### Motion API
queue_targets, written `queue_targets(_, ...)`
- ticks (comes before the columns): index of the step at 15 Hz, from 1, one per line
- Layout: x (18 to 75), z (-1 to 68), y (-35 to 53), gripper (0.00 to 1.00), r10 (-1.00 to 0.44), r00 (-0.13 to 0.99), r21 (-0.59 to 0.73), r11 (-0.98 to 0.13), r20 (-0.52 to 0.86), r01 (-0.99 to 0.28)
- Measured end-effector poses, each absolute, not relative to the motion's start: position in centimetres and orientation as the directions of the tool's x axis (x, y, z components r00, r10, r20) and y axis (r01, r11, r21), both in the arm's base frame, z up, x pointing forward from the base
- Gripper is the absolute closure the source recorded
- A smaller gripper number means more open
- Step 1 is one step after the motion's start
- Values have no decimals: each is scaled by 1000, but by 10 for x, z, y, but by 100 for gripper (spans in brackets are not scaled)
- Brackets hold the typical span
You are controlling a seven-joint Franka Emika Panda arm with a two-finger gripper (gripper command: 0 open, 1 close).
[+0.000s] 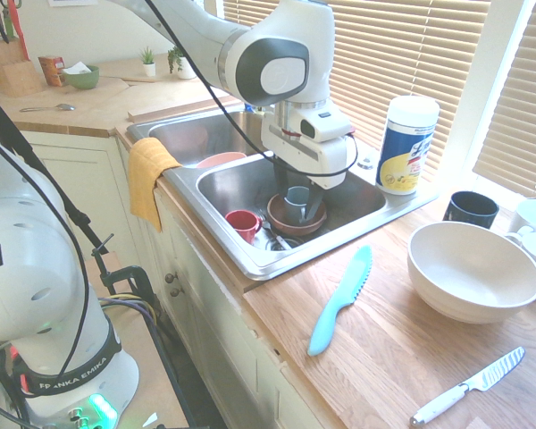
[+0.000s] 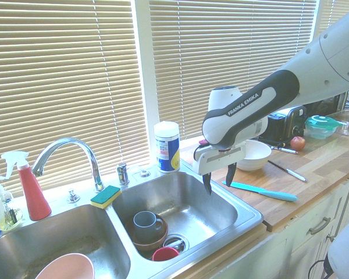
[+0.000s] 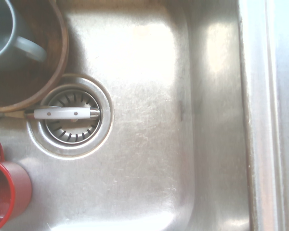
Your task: Put the knife into the sink
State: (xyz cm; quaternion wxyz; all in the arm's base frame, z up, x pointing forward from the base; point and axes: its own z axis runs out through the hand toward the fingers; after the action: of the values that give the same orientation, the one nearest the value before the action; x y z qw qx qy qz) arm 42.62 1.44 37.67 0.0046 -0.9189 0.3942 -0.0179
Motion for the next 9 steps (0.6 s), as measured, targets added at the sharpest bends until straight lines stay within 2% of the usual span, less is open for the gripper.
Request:
queue_targets(3,427,376,14,0,-707,707,-21,-707,32,-707)
queue_targets(6,423,376,-10,0,-566,824,11,-824,9,-566)
queue_targets(9,411,376,-70,0,-409,912,67,-910,12,-409)
